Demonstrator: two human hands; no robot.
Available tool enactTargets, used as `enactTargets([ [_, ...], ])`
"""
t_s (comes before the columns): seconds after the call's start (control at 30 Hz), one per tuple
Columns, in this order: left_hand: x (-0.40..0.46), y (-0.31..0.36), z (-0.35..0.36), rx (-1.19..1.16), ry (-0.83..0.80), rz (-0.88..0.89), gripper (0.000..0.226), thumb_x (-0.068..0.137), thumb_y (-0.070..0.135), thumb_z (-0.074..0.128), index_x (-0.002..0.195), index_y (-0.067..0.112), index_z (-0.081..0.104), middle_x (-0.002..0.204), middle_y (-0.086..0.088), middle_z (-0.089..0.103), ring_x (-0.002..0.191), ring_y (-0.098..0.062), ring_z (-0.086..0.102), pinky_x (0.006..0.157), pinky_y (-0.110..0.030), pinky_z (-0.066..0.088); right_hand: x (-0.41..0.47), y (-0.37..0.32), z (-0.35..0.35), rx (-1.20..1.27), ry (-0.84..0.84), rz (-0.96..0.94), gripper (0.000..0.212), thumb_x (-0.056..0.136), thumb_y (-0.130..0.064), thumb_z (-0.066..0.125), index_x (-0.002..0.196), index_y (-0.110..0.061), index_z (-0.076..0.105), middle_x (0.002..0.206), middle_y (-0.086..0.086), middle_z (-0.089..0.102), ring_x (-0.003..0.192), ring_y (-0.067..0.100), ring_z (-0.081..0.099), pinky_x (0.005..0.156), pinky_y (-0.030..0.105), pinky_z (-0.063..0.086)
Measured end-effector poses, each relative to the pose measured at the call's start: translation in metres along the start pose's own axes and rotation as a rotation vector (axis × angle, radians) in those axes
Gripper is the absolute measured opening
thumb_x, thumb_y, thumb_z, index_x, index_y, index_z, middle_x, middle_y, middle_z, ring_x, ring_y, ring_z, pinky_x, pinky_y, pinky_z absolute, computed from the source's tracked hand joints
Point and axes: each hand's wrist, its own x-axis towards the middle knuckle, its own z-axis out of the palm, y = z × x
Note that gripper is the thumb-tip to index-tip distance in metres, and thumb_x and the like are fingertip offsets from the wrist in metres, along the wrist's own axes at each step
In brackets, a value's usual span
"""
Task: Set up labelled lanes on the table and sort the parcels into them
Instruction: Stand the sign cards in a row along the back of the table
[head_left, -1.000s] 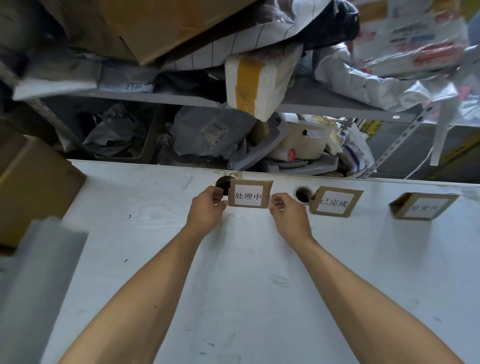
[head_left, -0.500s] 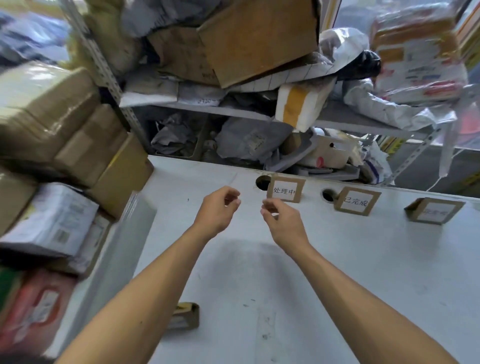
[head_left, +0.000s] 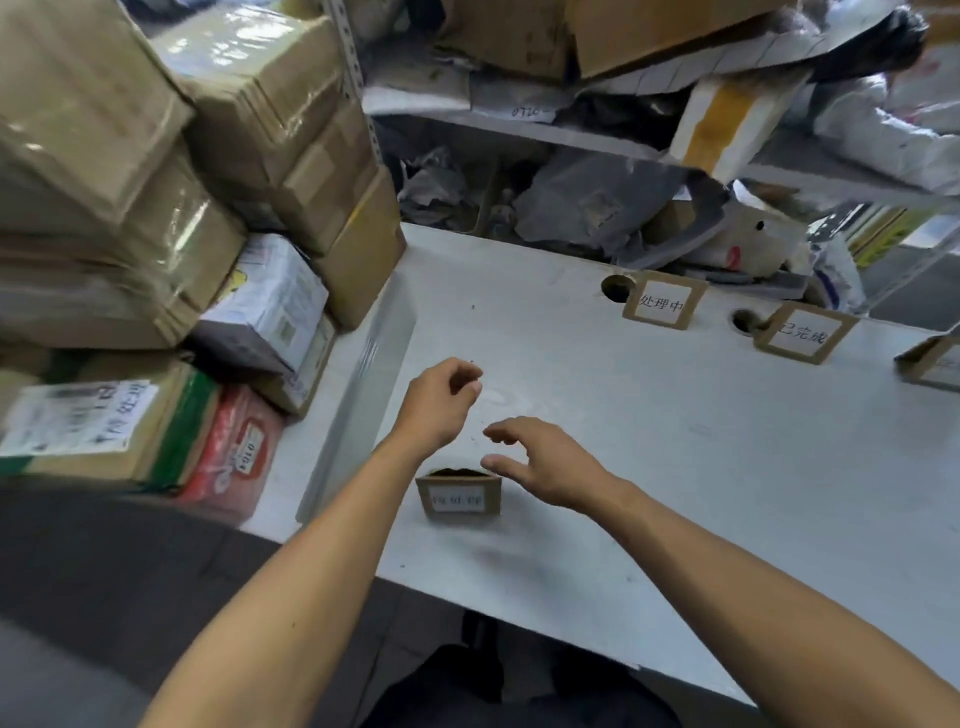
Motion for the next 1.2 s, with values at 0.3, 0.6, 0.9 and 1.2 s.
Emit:
enactTargets([
  [0.3,-0.018,-0.038,-0.006,-0.035,0.005,-0.122,0.019,0.097,0.019,0.061,0.115,0.017,0.068,0.108,0.007,0.066,0.101,-0.009,0.059,0.087,-0.018,0.041,0.004,-0.004,0.022,-0.160,-0.049,-0.034,0.024,0.098,-0.024,0.057,0.119,-0.020,0.068,0.115,-0.002,0.069,0.107,0.019,0.059,0.089,0.030,0.045],
  [0.6,-0.003,-0.024,0.020,-0.190,0.134,-0.164,0.025,0.096,0.031,0.061,0.120,0.025,0.056,0.112,0.012,0.059,0.102,-0.002,0.056,0.073,-0.010,0.039,0.015,0.028,-0.035,0.127,0.257,0.171,0.018,0.098,-0.023,0.060,0.113,-0.019,0.071,0.102,-0.013,0.069,0.090,0.000,0.056,0.073,0.000,0.035],
  [0.9,0.035,0.033,0.053,-0.203,0.164,-0.060,0.024,0.090,0.022,0.072,0.107,0.030,0.056,0.107,0.019,0.059,0.099,-0.002,0.060,0.072,-0.011,0.044,0.033,0.068,-0.112,0.366,0.394,0.215,0.011,0.098,-0.023,0.062,0.101,-0.030,0.070,0.092,-0.024,0.066,0.091,-0.010,0.059,0.073,0.006,0.039],
  [1.2,0.106,0.031,0.036,-0.227,0.062,-0.012,0.015,0.092,0.011,0.067,0.091,0.026,0.067,0.094,0.009,0.072,0.092,-0.004,0.066,0.080,-0.019,0.052,0.078,0.077,-0.132,0.380,0.492,0.261,0.016,0.097,-0.024,0.064,0.112,-0.028,0.068,0.099,-0.023,0.064,0.092,-0.012,0.057,0.073,0.005,0.041],
])
